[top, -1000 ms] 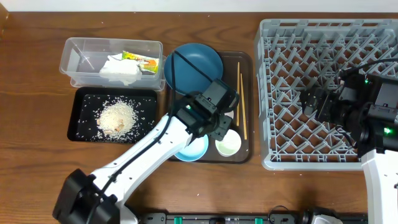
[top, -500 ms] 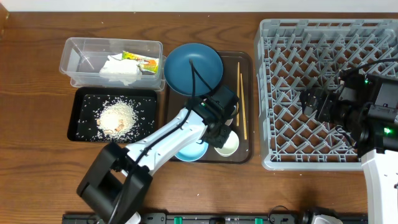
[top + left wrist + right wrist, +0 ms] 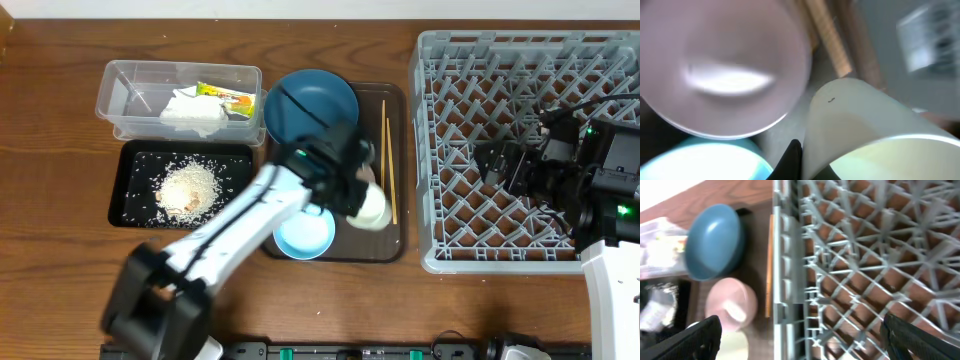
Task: Sort waste into correct bins and load items into the dishwasher rack
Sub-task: 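Grasp the white cup with left gripper and lift it, then hand the white cup from left gripper to right gripper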
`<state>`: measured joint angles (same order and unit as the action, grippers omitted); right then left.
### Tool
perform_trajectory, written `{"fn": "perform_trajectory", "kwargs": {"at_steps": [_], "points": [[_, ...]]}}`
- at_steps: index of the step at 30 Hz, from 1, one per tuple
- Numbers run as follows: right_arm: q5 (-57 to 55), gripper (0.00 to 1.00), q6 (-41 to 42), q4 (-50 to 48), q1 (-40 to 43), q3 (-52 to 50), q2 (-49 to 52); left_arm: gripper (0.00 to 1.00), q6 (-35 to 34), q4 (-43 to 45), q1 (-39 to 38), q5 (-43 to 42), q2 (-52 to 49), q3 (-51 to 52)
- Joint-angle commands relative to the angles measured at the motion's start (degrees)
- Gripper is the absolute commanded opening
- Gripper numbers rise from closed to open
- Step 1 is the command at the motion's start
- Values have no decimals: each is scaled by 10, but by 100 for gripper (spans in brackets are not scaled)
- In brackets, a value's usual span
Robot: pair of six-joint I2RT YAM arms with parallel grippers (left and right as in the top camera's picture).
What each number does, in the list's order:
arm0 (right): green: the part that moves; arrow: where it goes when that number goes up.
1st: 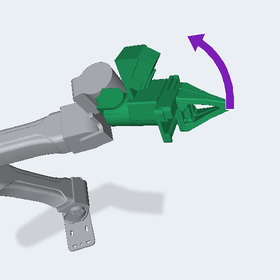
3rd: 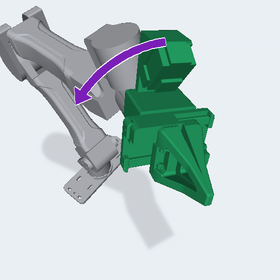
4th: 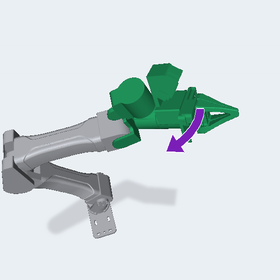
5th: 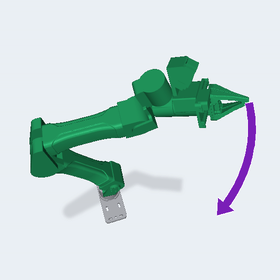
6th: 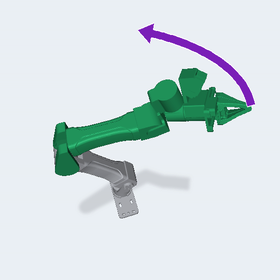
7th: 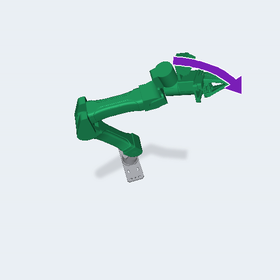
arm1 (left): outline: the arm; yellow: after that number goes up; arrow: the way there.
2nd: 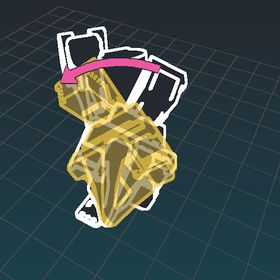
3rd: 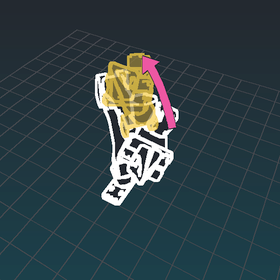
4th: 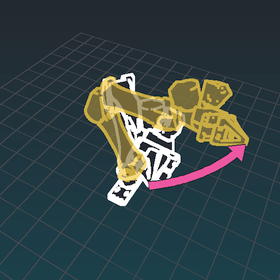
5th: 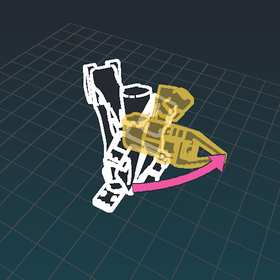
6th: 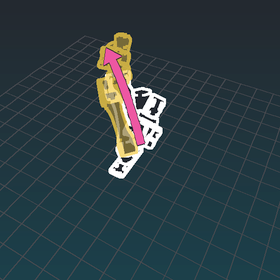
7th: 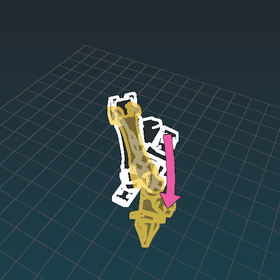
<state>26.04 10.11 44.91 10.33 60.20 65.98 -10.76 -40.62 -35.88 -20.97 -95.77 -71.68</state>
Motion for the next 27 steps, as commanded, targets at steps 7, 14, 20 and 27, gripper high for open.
{"fn": "perform_trajectory", "kwargs": {"at_steps": [7, 14, 20, 27], "points": [[195, 99, 34, -91, -38, 4, 0, 6, -41, 125, 165, -404, 65, -23], [259, 99, 31, -244, -126, -1, 8, 6, -50, 147, 217, -570, 61, -23], [315, 99, 31, -339, -190, -1, 48, 6, -50, 147, 218, -620, 61, -23], [447, 99, -16, -379, -193, -1, 90, 6, -50, 166, 223, -657, 61, -23]]}}
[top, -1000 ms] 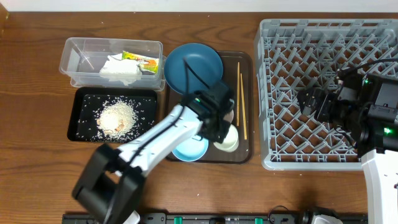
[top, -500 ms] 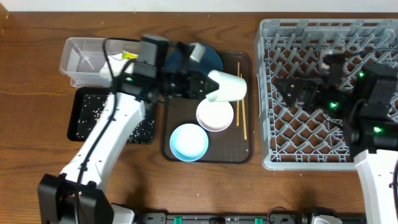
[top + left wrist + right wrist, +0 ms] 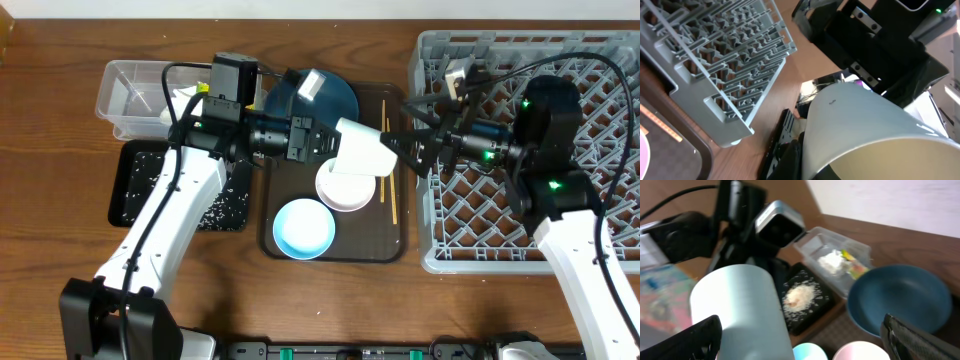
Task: Sort waste into correct bins and load items into the dishwasher rack
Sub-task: 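Hand the white cup from left gripper to right gripper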
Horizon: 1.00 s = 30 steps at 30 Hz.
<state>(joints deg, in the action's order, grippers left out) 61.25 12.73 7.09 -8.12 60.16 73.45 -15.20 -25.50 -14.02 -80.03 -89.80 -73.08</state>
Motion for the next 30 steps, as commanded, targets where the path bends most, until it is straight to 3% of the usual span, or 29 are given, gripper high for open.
{"fn": "perform_trajectory", "kwargs": {"at_steps": [1, 6, 11, 18, 25, 30], "points": [[120, 99, -54, -8, -9, -1, 18, 6, -6, 20, 7, -77, 2, -9], [203, 99, -102, -34, -9, -1, 19, 6, -10, 23, 26, -96, 2, -9], [191, 99, -107, -35, -9, -1, 22, 6, -19, 23, 36, -100, 2, -9], [191, 88, -106, -56, -14, -1, 47, 6, -21, 23, 33, -100, 2, -9], [194, 88, -74, -126, -46, -1, 56, 6, -21, 23, 33, -100, 2, -9], [193, 80, -34, -188, -64, -1, 56, 6, -21, 23, 33, -100, 2, -9]]}}
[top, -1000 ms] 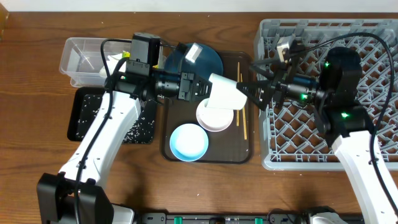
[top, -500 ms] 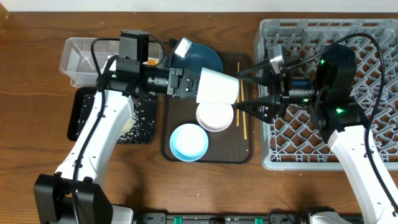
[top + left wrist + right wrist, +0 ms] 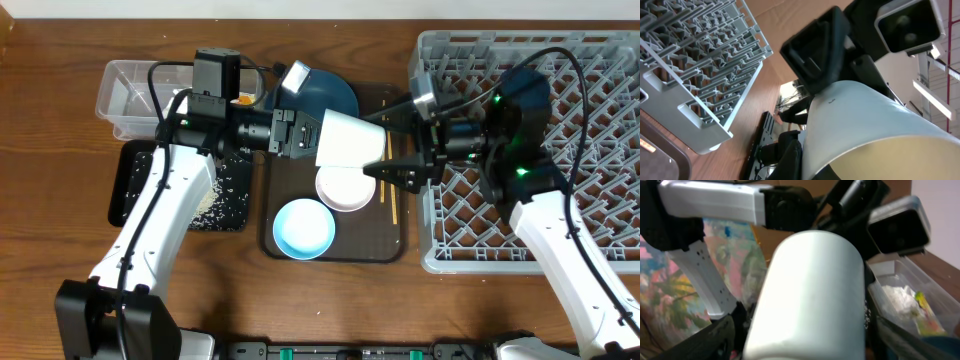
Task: Sort waste into correct bins and load items into the dishwasher rack
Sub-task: 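Hand the white cup from left gripper to right gripper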
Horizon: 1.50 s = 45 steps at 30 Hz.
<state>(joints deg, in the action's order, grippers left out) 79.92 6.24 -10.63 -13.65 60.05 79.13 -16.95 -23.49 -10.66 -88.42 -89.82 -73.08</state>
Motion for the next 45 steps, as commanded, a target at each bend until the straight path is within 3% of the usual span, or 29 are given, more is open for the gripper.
{"fn": "perform_trajectory", "kwargs": {"at_steps": [1, 15, 25, 28, 33, 45], "points": [[5, 79, 34, -14, -10, 0, -1, 6, -3, 2, 0, -16, 2, -9], [16, 67, 36, -11, -14, 0, 10, 6, -3, 3, 0, -16, 2, -9], [18, 66, 36, -7, -29, 0, 17, 6, -3, 3, 0, -16, 2, -9], [18, 76, 35, 7, -29, 0, 17, 6, -3, 3, 0, -16, 2, -9], [17, 76, 29, 14, -29, -1, 17, 6, -3, 3, 0, -16, 2, -9], [17, 62, 25, -3, -28, -1, 17, 6, -3, 3, 0, -16, 2, -3]]}}
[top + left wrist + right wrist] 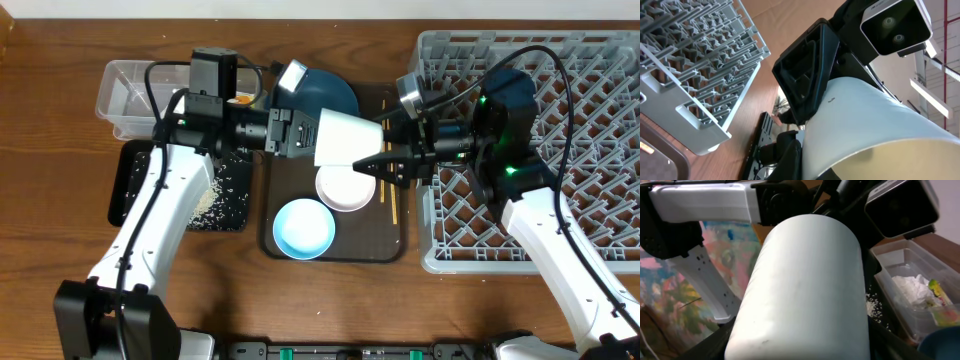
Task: Sort waste into correct bins and load items into the dishwasher rack
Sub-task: 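Hand the white cup from left gripper to right gripper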
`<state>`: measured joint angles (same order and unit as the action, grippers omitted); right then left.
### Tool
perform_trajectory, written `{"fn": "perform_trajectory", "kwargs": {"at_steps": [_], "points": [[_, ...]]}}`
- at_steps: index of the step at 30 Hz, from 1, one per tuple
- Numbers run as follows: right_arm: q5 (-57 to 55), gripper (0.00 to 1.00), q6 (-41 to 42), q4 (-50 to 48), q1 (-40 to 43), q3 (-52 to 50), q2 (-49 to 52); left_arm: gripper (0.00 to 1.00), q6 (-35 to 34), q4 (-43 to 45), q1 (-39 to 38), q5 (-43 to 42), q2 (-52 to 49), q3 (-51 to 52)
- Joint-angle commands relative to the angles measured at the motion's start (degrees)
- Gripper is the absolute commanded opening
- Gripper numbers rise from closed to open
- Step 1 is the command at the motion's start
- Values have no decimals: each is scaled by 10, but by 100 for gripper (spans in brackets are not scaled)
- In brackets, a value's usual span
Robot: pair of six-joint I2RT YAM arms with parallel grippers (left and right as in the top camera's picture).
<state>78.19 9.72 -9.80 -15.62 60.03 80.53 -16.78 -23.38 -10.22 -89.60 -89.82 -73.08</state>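
A white cup lies on its side in the air over the brown tray. My left gripper is shut on its rim, and one black finger shows beside the wall of the cup. My right gripper faces it from the grey dishwasher rack. It is open, with a finger on each side of the cup's closed end. The cup fills the right wrist view.
A pale pink bowl, a light blue bowl, a dark blue bowl and chopsticks sit on the tray. At the left are a clear bin and a black tray with rice.
My right gripper has moved left, and its fingers now reach along both sides of the cup's closed end. The left gripper and the cup have barely shifted.
My left gripper held the cup low over the tray beside the pink bowl while the right gripper was over the rack. Then the cup was raised and lay sideways, with the right gripper facing it. The right gripper was nearer at each later moment and now flanks the cup.
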Motion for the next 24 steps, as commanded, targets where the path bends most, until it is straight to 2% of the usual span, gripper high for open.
{"fn": "perform_trajectory", "kwargs": {"at_steps": [1, 9, 24], "points": [[35, 61, -10, -16, -8, -1, 3, 7, -5, 2, -5, -4, 2, -2], [35, 50, -9, -35, -6, -1, 3, 8, -4, 2, -5, -3, 2, 0], [35, 44, 10, -19, 76, -1, 3, 13, -5, 2, -5, -3, 2, 0]]}}
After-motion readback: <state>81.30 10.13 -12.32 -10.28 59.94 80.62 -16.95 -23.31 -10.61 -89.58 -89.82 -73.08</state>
